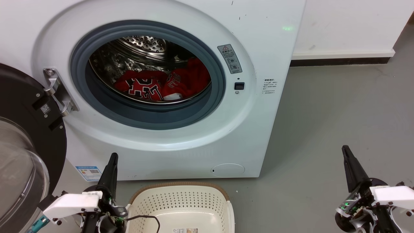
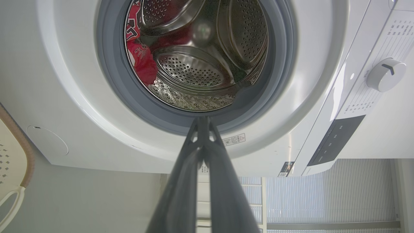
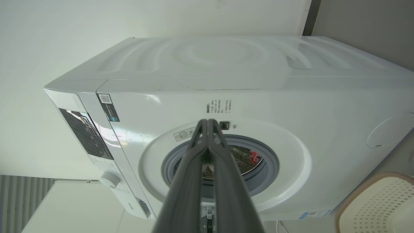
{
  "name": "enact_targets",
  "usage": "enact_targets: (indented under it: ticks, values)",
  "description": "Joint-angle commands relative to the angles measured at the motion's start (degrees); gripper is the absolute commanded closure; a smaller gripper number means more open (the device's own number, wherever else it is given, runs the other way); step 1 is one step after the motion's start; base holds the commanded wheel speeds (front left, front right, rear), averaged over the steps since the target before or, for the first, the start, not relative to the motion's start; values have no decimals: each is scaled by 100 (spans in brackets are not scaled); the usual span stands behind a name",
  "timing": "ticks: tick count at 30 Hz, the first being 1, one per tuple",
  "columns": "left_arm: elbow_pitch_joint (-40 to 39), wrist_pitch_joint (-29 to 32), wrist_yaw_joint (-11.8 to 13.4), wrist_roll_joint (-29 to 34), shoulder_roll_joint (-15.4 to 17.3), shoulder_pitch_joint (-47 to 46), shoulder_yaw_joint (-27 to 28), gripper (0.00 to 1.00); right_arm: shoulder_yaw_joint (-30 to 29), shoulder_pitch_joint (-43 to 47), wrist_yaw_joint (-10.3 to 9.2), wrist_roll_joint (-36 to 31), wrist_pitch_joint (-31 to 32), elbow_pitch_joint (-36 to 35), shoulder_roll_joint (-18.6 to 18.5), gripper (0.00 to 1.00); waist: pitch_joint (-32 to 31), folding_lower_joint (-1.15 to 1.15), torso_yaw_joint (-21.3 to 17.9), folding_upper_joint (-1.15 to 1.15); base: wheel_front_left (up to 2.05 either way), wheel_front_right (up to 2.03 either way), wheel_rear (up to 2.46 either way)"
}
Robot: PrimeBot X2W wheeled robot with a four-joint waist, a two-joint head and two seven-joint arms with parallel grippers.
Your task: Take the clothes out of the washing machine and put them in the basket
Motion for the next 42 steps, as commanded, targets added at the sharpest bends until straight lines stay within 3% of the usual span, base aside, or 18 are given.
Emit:
enact_targets:
  ticks: [1, 30, 31, 42]
  values:
    - [-11, 9, -20, 0, 1, -33, 19, 100, 2, -76, -2, -25, 1, 7, 20, 100, 0, 0, 0, 0, 0, 0, 0]
    - [-11, 9, -20, 0, 1, -33, 19, 100, 3, -76, -2, -25, 2, 7, 20, 100, 0, 0, 0, 0, 0, 0, 0]
    - [2, 0, 0, 0, 0, 0, 0, 0, 0, 1, 0, 0, 0, 1, 0, 0, 0, 0, 0, 0, 0, 0, 0]
    - [57, -214, 1, 82, -12, 238, -77, 0, 100, 245, 0, -45, -213, 13, 8, 0, 9, 0, -6, 0, 0, 0, 0]
